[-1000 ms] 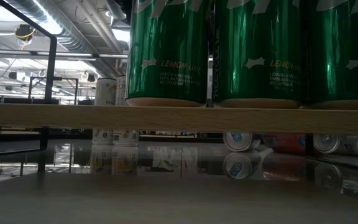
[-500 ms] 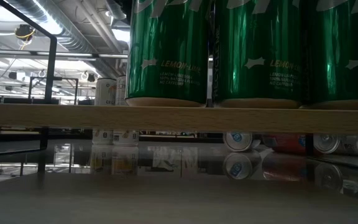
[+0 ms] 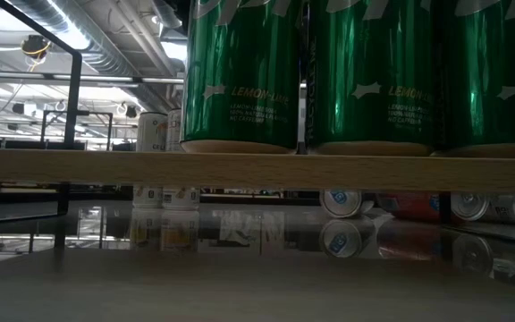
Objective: Place canned beverage on shelf
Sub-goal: Put the blue soda can on the shelf
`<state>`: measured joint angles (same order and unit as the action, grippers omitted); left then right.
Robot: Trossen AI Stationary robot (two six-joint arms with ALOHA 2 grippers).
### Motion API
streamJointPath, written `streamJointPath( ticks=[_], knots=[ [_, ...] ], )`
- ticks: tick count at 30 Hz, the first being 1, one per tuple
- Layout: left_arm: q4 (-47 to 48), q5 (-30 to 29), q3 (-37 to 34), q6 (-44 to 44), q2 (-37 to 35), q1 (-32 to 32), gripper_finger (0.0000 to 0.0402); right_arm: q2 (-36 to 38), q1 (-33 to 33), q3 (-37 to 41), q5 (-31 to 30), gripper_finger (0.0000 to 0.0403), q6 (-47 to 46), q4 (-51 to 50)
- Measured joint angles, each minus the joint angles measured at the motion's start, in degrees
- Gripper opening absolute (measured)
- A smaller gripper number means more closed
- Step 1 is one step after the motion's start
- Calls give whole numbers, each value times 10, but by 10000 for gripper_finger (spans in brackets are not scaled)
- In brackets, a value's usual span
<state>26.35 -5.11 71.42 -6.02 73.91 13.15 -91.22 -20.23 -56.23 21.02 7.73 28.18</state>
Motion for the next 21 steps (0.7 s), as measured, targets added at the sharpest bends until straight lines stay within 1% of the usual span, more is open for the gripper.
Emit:
streamJointPath(
  ticks=[3,7,16,19,21],
  knots=[
    [0,2,0,0,0,0,213,0,0,0,0,362,0,-1],
    [3,3,0,0,0,0,213,0,-1,0,0,379,1,-20],
    [10,4,0,1,0,0,213,5,-1,0,-2,381,2,-124],
    [16,3,0,11,0,0,213,16,-1,0,-16,381,8,-156],
    [20,3,0,14,0,0,213,28,-1,0,-32,381,30,-186]
  ],
)
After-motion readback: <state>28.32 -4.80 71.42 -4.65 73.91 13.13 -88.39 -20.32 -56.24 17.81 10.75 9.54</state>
